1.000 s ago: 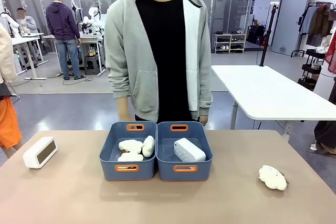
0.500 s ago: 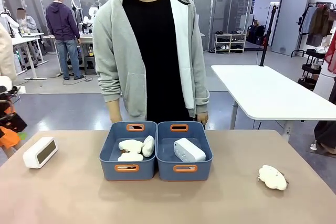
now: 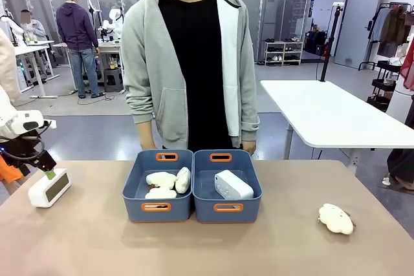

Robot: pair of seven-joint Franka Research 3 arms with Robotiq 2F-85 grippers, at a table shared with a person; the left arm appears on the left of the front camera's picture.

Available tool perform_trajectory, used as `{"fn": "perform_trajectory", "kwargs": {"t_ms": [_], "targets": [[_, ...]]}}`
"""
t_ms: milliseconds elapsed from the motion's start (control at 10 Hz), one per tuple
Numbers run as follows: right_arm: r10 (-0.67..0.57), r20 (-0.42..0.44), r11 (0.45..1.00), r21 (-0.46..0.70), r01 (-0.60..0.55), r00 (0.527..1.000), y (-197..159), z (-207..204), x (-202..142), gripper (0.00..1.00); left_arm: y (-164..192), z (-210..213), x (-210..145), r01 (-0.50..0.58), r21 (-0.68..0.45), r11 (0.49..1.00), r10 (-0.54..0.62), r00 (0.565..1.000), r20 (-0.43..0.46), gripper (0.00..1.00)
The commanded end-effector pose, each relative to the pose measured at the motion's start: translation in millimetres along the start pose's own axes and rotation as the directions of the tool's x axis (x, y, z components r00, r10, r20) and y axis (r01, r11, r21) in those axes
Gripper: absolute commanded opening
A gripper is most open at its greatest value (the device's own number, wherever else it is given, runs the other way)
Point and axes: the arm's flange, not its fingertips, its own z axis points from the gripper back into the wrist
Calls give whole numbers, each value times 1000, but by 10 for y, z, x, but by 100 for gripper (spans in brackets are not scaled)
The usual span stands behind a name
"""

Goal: Sort the digital clocks into the basket.
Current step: Pick up the Digital clock from the table and place it into the empty Plastic storage basket.

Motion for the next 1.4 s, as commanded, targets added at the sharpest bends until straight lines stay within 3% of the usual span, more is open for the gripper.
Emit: {"fn": "perform_trajectory", "kwargs": {"t_ms": [0, 300, 400, 500, 600, 700, 1100, 1300], "targets": [[4, -12, 1000, -3, -4, 1000, 20, 14, -25, 100, 85, -148, 82, 6, -27, 1000, -6, 1000, 11, 100], [4, -12, 1000, -3, -4, 1000, 20, 14, -25, 100, 85, -559, 44, 0, -55, 999, -1, 1000, -18, 100], [4, -12, 1000, -3, -4, 1000, 20, 14, -25, 100, 110, -604, 21, -19, -46, 999, 18, 1000, -18, 84], [4, -12, 1000, -3, -4, 1000, 20, 14, -25, 100, 104, -611, 3, -20, -42, 999, 19, 999, -28, 40], [4, -12, 1000, -3, -4, 1000, 20, 14, -25, 100, 79, -600, -21, 0, -46, 999, -1, 999, -33, 24], [4, -12, 1000, -3, -4, 1000, 20, 14, -25, 100, 68, -603, -33, 9, -59, 998, -12, 999, -49, 0], [4, -12, 1000, -3, -4, 1000, 20, 14, -25, 100, 65, -491, -65, -2, -80, 997, -1, 999, -37, 0], [4, -12, 1000, -3, -4, 1000, 20, 14, -25, 100, 137, 137, -204, 15, -223, 975, -3, 998, 55, 0]]}}
